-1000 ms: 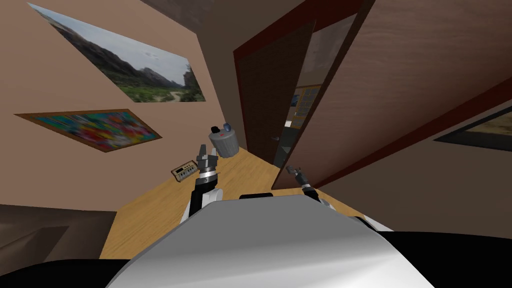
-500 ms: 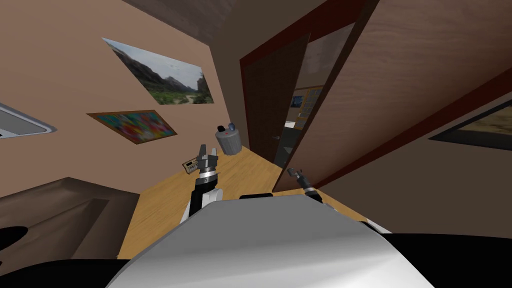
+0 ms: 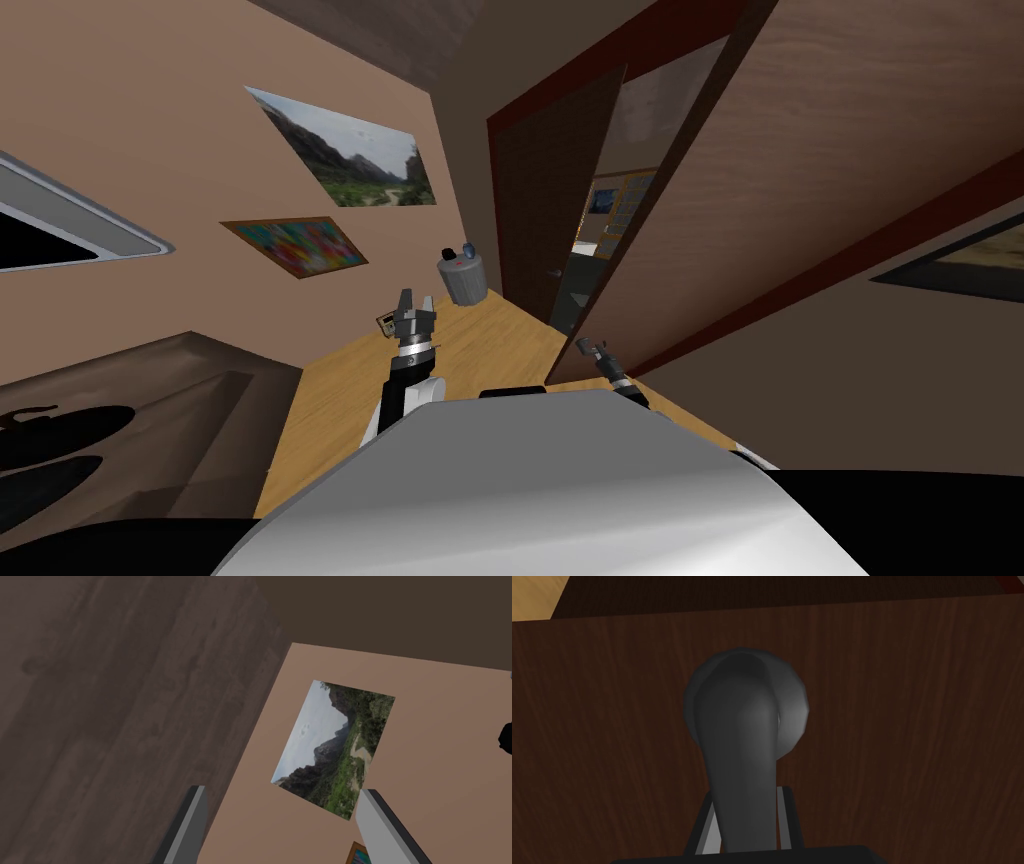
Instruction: Pull the door open
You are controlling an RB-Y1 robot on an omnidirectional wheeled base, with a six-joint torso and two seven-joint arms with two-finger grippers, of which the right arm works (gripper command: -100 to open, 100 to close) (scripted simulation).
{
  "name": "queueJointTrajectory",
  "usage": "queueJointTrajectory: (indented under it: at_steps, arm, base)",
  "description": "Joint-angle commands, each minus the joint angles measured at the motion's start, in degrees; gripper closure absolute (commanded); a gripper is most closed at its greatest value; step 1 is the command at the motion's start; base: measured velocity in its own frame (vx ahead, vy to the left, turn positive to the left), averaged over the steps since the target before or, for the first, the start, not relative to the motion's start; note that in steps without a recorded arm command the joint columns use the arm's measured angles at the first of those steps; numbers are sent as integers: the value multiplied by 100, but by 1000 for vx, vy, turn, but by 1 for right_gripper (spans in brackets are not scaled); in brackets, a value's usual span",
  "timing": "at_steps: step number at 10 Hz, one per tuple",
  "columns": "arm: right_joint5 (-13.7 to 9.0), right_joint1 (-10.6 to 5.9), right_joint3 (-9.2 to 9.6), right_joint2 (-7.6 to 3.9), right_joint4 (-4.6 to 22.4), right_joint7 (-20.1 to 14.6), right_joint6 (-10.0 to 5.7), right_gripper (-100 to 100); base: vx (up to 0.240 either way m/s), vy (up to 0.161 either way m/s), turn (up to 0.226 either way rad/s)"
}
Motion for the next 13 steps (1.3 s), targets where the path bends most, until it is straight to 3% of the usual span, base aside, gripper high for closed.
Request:
queueJointTrajectory:
  at_steps: [1,2,3,7,10,13]
  arm:
    - [26,-12,27,2,111,-20,-168,100]
    - [4,-61,-1,-22,191,-3,-133,100]
    - [15,-21,-1,-39,242,-19,-247,100]
    - [43,75,8,-66,308,-51,-451,100]
    - [47,91,9,-70,318,-56,-484,100]
    - [72,177,16,-93,377,-84,-666,100]
  base:
    - [-46,-8,74]
    - [-28,-16,16]
    - [-116,-64,193]
    - [-193,-63,153]
    - [-75,-28,38]
    - [-152,-68,202]
